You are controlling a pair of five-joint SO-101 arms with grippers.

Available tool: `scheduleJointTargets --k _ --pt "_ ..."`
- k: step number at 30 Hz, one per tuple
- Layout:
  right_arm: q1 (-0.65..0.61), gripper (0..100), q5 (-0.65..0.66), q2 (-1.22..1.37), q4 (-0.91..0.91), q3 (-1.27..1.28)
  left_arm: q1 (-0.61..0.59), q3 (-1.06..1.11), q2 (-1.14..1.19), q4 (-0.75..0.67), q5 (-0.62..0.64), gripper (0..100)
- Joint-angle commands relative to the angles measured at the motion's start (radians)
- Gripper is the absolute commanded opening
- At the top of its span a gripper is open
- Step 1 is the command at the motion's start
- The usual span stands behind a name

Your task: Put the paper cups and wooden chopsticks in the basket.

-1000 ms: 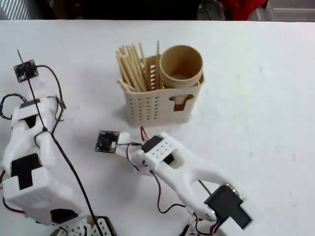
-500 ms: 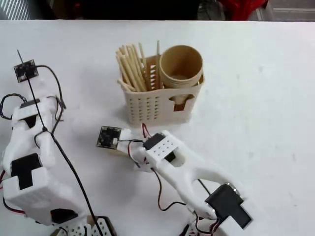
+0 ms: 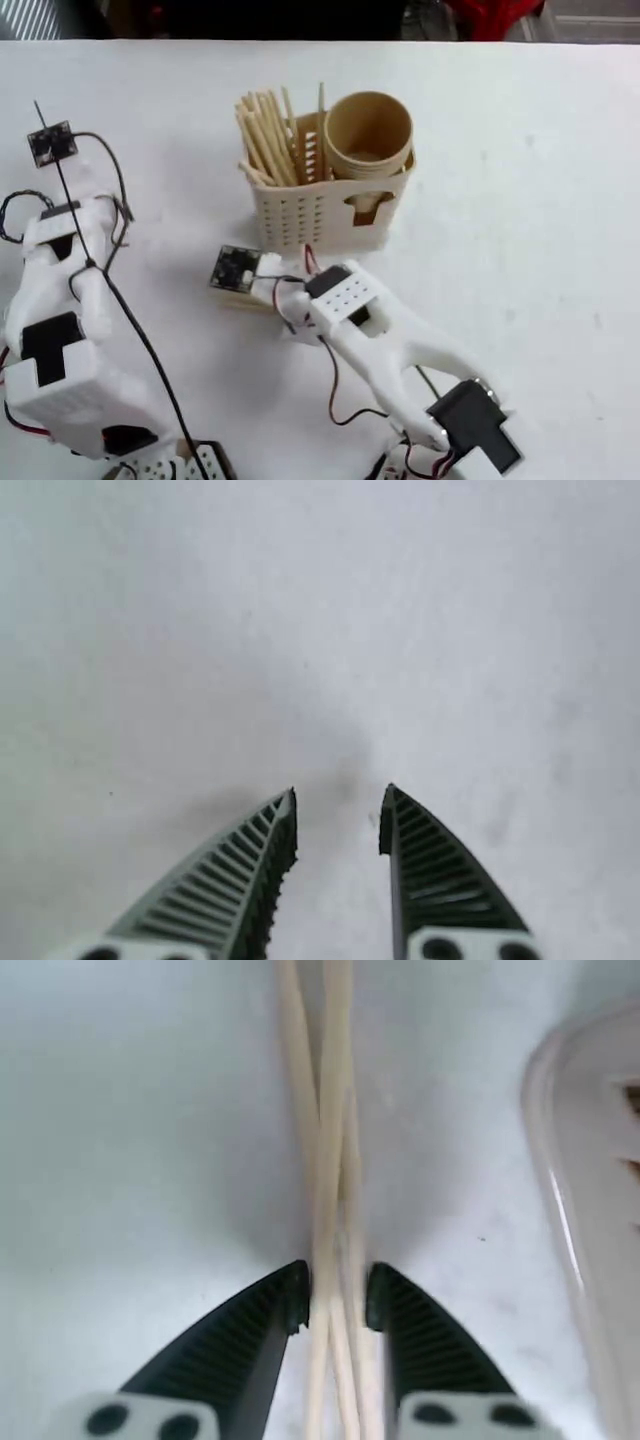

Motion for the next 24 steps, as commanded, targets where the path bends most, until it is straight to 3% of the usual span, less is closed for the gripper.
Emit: scheduleJointTargets --k 1,12,17,24 --pt "0.028 1.5 0.005 -0.058 0.005 -0.009 0.001 -0.02 -0.007 -0.015 0.008 16" --pt "0.101 1.6 -0.104 -0.407 0.105 -0.002 0.001 -0.021 -0.007 -0.017 0.008 16" --pt "0.099 1.6 -0.239 -0.69 0.11 -0.018 0.001 -0.021 -0.007 -0.017 0.008 16" --pt "0.101 1.6 -0.345 -0.806 0.102 -0.293 0.001 -0.021 -0.007 -0.017 0.008 16"
